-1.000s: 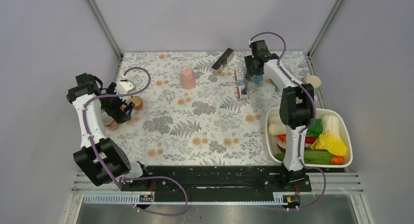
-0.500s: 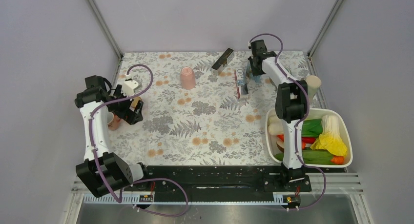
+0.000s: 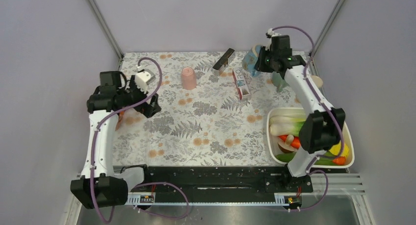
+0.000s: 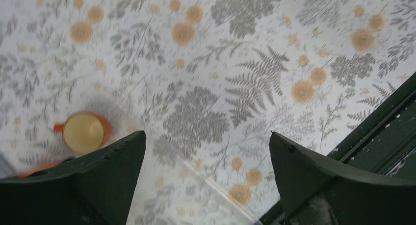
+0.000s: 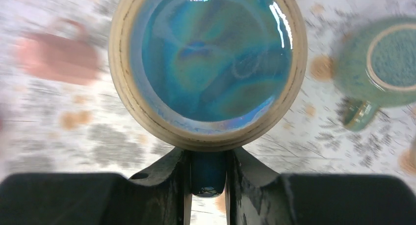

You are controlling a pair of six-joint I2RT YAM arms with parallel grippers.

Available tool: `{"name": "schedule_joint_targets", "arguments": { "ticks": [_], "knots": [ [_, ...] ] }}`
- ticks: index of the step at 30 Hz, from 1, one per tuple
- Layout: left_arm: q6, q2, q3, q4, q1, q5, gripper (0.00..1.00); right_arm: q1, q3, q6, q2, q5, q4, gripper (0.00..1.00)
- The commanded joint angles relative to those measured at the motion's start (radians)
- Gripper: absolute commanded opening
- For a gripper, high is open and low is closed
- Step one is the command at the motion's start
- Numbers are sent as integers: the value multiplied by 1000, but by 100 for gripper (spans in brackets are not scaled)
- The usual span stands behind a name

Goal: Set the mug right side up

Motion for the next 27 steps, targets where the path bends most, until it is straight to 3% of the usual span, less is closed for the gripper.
{"name": "schedule_joint_targets", "arguments": {
  "ticks": [1,4,8,11,16,18,20,24,27],
  "knots": [
    [-143,-16,-1,220,-190,-90,99,5,-32,200,-190,-238,214,0],
    [-171,-9,4,350,-376,-257,99,13,-113,334,-247,-387,296,0],
    [-99,-51,-43,575,-548,-453,99,74,-187,492,-309,-524,366,0],
    [-106,-99,-54,626,-573,-336,99,153,-233,568,-363,-545,409,0],
    [-341,-130,22,523,-574,-39,99,257,-333,751,-445,-592,568,0],
    [-309,-189,-38,550,-574,28,99,281,-362,798,-471,-594,607,0],
    [-192,-259,-101,593,-574,-2,98,294,-385,845,-493,-596,645,0],
    [-19,-261,-158,705,-577,-253,98,305,-449,961,-527,-583,718,0],
    [37,-262,-186,735,-578,-177,95,317,-489,1061,-541,-580,805,0]
  ]
}}
